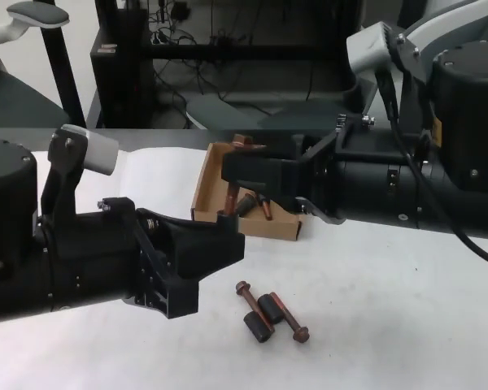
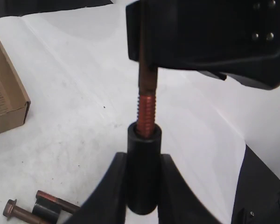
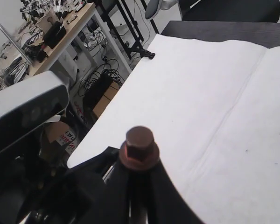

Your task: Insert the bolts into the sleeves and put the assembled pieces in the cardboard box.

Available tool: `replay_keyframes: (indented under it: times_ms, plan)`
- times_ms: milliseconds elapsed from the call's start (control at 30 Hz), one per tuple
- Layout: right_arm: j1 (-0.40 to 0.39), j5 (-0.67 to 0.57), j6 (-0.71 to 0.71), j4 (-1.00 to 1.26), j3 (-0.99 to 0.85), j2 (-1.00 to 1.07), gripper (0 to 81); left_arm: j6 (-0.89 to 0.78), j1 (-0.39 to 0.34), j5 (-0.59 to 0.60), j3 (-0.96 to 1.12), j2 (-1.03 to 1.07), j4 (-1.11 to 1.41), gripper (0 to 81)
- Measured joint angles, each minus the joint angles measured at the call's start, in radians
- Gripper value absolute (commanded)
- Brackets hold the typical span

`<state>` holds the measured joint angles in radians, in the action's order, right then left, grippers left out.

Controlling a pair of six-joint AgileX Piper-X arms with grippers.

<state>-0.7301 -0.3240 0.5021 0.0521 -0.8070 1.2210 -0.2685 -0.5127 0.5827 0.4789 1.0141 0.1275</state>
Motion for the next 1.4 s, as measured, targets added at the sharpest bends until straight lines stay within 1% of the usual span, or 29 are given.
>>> replay_keyframes:
  times_ms: [433,1400]
  plan:
    - [-0.002,0.0,-0.042,0.0,0.0,-0.002,0.6,-0.018,0.0,0.0,0.0,0.0,0.0,1.7]
    - [-0.002,-0.086,-0.056,-0.014,-0.001,0.0,0.6,-0.022,-0.009,0.044,0.0,0.0,-0.015,1.7]
